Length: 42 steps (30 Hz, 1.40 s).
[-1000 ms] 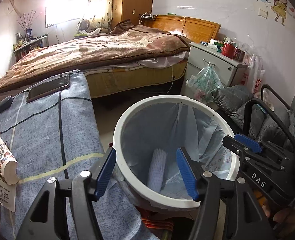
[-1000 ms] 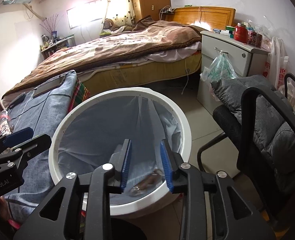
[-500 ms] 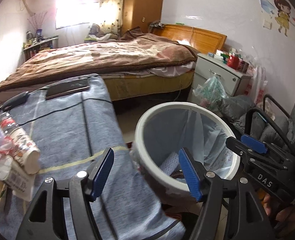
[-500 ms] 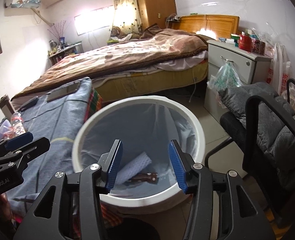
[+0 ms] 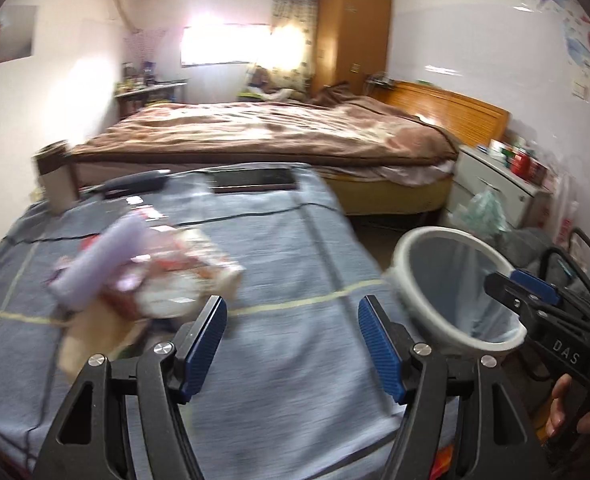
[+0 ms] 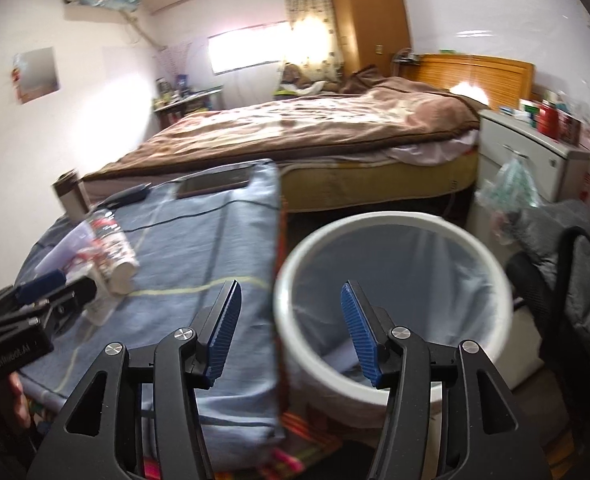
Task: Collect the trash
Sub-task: 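Move both tools back to the table toward the remaining trash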
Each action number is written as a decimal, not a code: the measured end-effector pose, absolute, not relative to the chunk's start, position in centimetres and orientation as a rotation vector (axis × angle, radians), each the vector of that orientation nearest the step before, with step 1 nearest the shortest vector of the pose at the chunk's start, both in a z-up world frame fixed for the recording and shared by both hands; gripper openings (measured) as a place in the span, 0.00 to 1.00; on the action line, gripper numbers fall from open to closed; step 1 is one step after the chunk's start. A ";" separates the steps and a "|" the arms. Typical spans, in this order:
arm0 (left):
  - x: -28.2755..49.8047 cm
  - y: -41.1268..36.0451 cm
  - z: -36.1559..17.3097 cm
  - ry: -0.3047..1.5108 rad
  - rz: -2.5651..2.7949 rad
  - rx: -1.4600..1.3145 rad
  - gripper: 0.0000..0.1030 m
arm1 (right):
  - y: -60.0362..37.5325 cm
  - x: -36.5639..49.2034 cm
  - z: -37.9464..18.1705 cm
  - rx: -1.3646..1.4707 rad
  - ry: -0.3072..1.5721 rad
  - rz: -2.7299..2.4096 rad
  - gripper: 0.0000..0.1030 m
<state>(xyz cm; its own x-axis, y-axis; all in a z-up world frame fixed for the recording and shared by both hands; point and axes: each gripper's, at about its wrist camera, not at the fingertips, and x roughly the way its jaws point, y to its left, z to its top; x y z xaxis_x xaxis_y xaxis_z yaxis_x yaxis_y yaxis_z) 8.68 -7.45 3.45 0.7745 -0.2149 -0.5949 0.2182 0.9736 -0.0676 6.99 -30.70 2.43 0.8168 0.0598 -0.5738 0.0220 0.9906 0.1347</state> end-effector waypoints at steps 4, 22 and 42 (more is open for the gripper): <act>8.0 -4.0 3.4 0.633 -0.172 -0.016 0.68 | -28.3 7.5 2.4 0.120 0.612 0.084 0.53; 7.7 6.0 0.1 0.715 0.014 -0.090 0.69 | -20.3 9.3 1.1 0.048 0.671 0.253 0.58; 11.9 6.0 -3.2 0.835 -0.055 -0.104 0.69 | -17.4 10.9 0.3 0.032 0.706 0.253 0.58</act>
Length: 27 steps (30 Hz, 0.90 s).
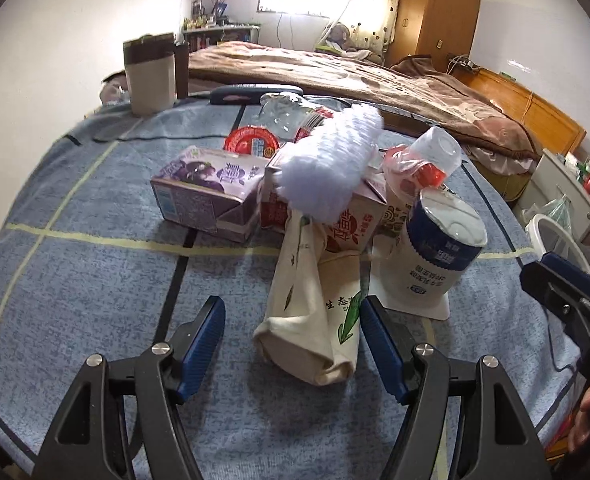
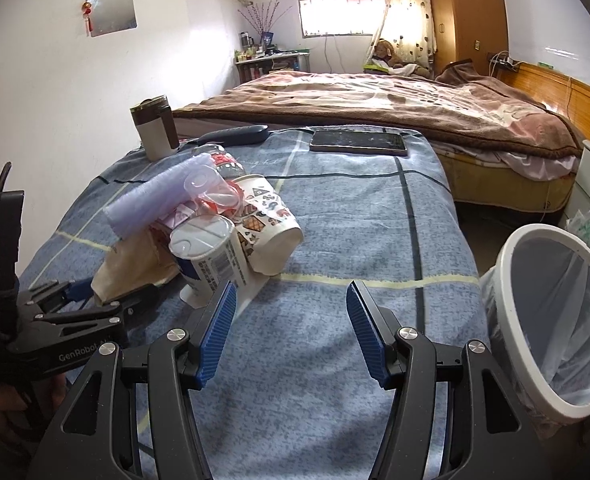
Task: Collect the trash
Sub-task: 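Move both tools back to the table toward the remaining trash, then grasp the cloth bag with the left tool while the right tool grasps the milk-powder can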
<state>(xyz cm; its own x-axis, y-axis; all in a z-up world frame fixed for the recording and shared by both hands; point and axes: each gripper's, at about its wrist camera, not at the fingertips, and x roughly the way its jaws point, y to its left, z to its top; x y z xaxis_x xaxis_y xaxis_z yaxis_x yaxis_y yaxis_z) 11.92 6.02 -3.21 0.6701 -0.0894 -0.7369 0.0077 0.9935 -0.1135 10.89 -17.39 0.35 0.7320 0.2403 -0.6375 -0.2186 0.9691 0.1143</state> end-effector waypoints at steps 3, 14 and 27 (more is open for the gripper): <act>11.9 6.7 -3.3 0.837 -0.069 -0.142 0.57 | -16.8 11.2 0.2 0.028 0.711 0.269 0.58; 10.7 8.7 -2.8 0.811 -0.065 -0.179 0.47 | -14.7 12.1 -0.3 0.048 0.712 0.353 0.58; 9.8 9.5 -2.5 0.804 -0.062 -0.188 0.47 | -11.8 14.3 -1.7 0.018 0.807 0.399 0.58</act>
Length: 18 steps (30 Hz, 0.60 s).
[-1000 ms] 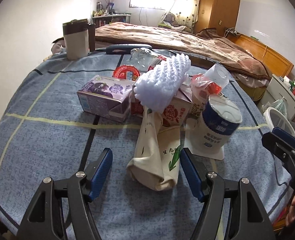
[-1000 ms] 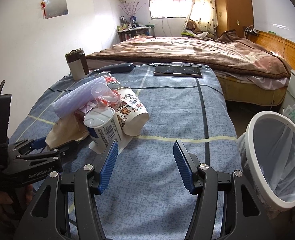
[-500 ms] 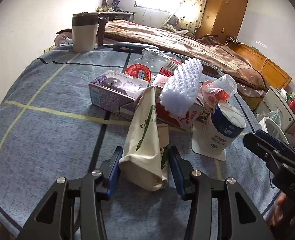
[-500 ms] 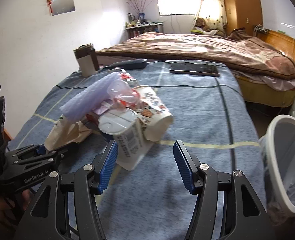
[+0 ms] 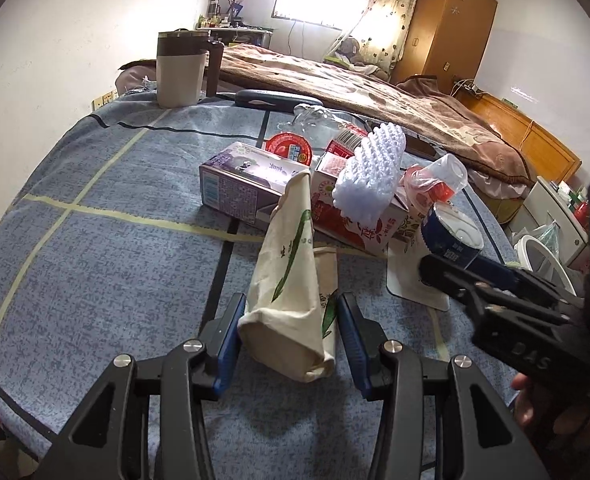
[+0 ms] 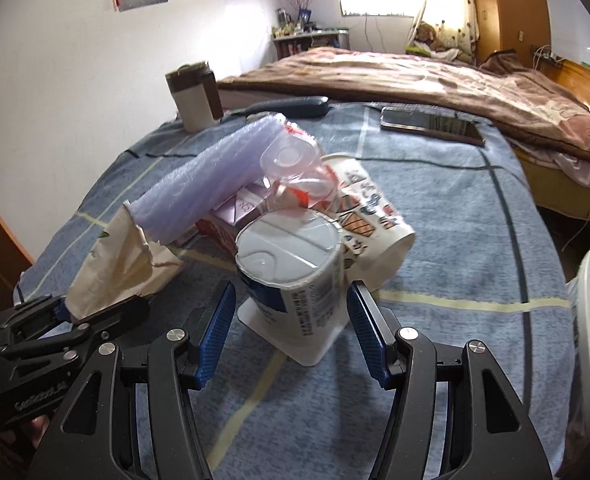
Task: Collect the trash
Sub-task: 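Grasp the cloth bag with the left tool while the right tool grasps the milk-powder can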
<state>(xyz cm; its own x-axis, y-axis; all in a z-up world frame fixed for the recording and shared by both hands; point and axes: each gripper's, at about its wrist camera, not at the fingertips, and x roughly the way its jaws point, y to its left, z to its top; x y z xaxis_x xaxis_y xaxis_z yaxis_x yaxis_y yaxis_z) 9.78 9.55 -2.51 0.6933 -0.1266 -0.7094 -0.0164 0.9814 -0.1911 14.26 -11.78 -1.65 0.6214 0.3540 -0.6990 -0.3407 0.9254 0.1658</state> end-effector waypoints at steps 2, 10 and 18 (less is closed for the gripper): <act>9.8 9.6 -2.4 0.802 -0.060 -0.185 0.47 | -11.6 14.8 -1.8 0.029 0.831 0.392 0.58; 9.6 9.3 -2.3 0.800 -0.065 -0.181 0.47 | -11.5 15.3 -2.3 0.042 0.863 0.355 0.58; 9.1 9.1 -2.2 0.794 -0.061 -0.178 0.47 | -12.1 14.5 -1.9 0.060 0.831 0.357 0.53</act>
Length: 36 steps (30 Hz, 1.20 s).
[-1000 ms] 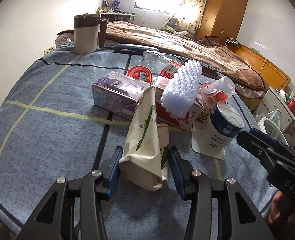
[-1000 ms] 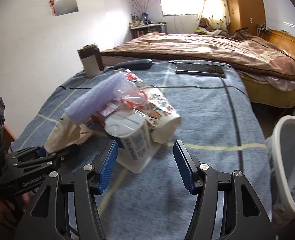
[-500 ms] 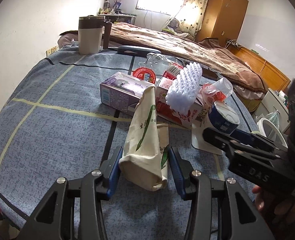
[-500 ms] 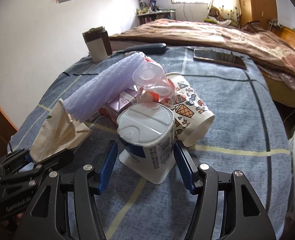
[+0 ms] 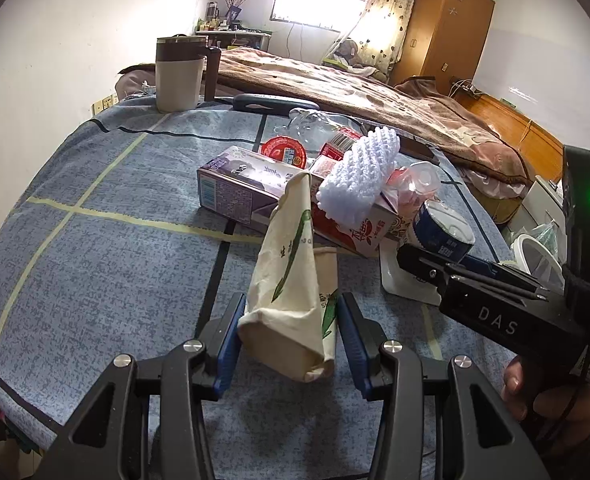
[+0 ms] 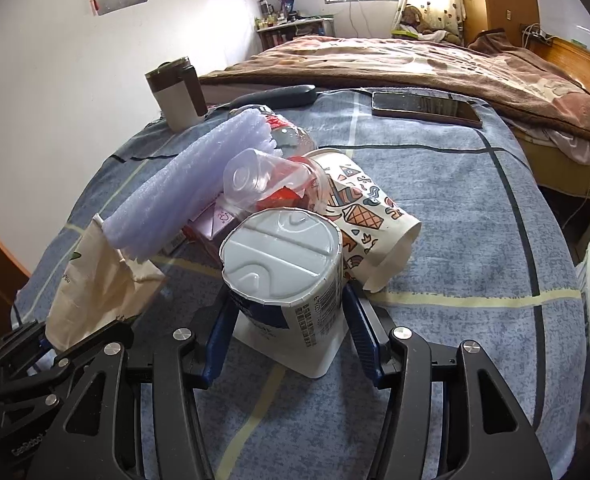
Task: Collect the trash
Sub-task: 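Grasp the cloth bag with the left tool while the right tool grasps the milk-powder can, then carry the can over the wastebasket and open the right tool to drop it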
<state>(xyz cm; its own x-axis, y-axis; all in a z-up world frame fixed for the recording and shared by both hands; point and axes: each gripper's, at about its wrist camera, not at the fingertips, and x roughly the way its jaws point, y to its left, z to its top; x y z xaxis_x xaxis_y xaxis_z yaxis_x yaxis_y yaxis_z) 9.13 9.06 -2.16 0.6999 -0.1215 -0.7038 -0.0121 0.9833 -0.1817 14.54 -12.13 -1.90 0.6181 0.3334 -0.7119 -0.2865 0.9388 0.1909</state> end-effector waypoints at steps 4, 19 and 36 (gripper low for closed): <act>8.9 8.8 -2.0 0.789 -0.065 -0.171 0.47 | -12.0 13.9 -1.9 0.030 0.818 0.351 0.53; 7.0 7.1 -1.0 0.767 -0.083 -0.148 0.47 | -14.7 11.2 -1.1 0.090 0.785 0.355 0.53; 6.1 2.1 1.1 0.711 -0.156 -0.051 0.47 | -20.2 8.4 1.3 0.128 0.692 0.243 0.53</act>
